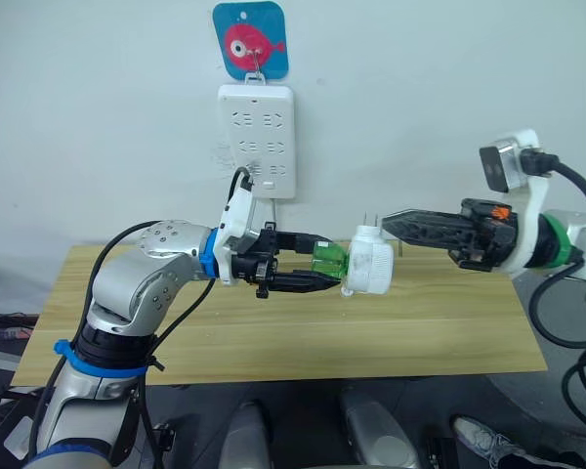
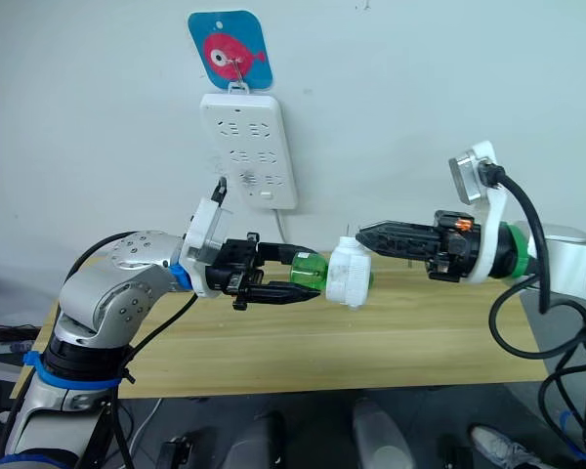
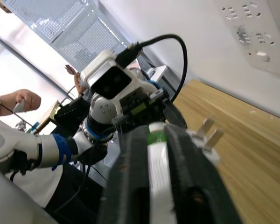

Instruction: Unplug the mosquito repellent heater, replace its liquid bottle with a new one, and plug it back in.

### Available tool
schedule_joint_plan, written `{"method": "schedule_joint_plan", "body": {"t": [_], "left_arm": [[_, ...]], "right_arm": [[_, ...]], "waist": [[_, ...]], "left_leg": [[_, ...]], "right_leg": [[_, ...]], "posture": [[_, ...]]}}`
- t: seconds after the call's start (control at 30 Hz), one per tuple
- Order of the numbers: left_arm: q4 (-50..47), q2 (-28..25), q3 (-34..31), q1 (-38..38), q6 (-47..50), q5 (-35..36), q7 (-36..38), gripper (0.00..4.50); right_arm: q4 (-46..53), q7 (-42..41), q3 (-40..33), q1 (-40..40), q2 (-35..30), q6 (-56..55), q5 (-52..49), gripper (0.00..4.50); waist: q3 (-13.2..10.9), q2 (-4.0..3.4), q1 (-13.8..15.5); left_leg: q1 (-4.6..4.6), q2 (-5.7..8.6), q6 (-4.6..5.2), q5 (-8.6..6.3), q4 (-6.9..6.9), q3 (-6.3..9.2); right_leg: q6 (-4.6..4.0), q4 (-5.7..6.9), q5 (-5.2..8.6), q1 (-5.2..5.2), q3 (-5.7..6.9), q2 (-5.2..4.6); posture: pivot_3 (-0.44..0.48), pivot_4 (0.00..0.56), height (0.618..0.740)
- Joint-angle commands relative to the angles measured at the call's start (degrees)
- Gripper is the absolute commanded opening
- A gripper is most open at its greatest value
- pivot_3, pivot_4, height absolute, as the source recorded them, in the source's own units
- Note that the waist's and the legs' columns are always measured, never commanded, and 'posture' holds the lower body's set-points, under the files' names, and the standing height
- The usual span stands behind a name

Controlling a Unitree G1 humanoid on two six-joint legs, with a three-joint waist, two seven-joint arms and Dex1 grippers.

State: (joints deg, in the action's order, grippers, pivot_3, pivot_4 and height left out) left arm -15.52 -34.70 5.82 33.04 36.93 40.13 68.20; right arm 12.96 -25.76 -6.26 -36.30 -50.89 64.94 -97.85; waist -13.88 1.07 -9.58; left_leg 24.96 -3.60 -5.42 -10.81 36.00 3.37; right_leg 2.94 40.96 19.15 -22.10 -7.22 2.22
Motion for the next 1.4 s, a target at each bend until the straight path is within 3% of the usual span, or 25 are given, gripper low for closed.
{"method": "schedule_joint_plan", "body": {"t": [0.03, 0.67, 0.93, 1.03, 1.17, 1.27, 1.4], "left_arm": [[-2.6, 0.2, -0.5, 0.3, -0.6, 0.9, 0.1, 2.33], [-4.3, 1.7, -1.2, 0.3, -0.2, 2.5, -0.8, 2.33], [-2.5, 1.9, -2.4, -1.6, 0.1, 2.0, -2.9, 2.32], [-1.5, 3.8, -3.8, -2.7, 0.3, 2.4, -6.1, 2.32], [-0.9, 8.4, -4.9, -4.1, -1.2, 1.6, -11.9, 2.32], [0.3, 13.7, -5.8, -4.7, -2.2, 1.3, -17.6, 2.32], [3.5, 21.1, -7.6, -3.7, -3.6, 0.1, -26.3, 2.32]], "right_arm": [[-1.7, 0.0, 0.6, -2.1, 0.9, 1.4, -0.3, 0.00], [-5.7, -3.1, 2.8, -5.0, 4.8, 7.8, 7.0, 0.00], [-5.0, -0.8, -3.9, -3.4, 5.1, 4.6, 6.1, 0.00], [-3.1, 6.4, -10.0, 0.7, 5.9, 0.2, 4.8, 0.58], [5.6, 19.3, -17.1, 12.8, 9.5, -7.0, 1.9, 2.00], [16.0, 30.2, -19.0, 24.8, 16.5, -14.6, -0.1, 3.03], [28.2, 40.9, -14.5, 37.1, 29.0, -24.2, 2.8, 4.49]], "waist": [[0.0, 0.00, 0.0], [0.0, 0.00, 0.1], [0.0, 0.00, 0.1], [0.0, 0.00, 0.3], [0.0, 0.01, 0.5], [0.0, 0.01, 0.7], [0.1, -0.05, 0.3]], "left_leg": [[0.00, 0.00, 0.00, 0.00, 0.00, 0.00], [0.00, 0.00, 0.00, 0.00, -0.01, 0.01], [0.01, 0.00, 0.00, 0.00, -0.01, 0.01], [0.02, 0.00, 0.00, 0.00, -0.01, 0.02], [0.06, 0.00, 0.03, -0.02, -0.01, 0.04], [0.07, -0.01, 0.05, -0.04, -0.04, 0.06], [0.09, 0.00, 0.05, -0.04, -0.03, 0.02]], "right_leg": [[-0.01, 0.00, -0.01, 0.00, 0.00, 0.00], [-0.06, 0.01, -0.03, 0.00, 0.02, 0.00], [-0.06, 0.00, -0.03, -0.01, 0.02, 0.00], [-0.05, 0.00, -0.03, 0.00, 0.02, 0.00], [-0.05, -0.02, -0.03, 0.00, 0.03, 0.00], [-0.05, -0.02, -0.03, -0.02, 0.04, 0.00], [0.04, 0.04, 0.02, -0.09, -0.02, 0.01]], "posture": [[-0.209, 0.183, 0.740], [-0.186, 0.178, 0.740], [-0.195, 0.180, 0.740], [-0.201, 0.182, 0.740], [-0.224, 0.187, 0.740], [-0.243, 0.193, 0.740], [-0.264, 0.199, 0.740]]}}
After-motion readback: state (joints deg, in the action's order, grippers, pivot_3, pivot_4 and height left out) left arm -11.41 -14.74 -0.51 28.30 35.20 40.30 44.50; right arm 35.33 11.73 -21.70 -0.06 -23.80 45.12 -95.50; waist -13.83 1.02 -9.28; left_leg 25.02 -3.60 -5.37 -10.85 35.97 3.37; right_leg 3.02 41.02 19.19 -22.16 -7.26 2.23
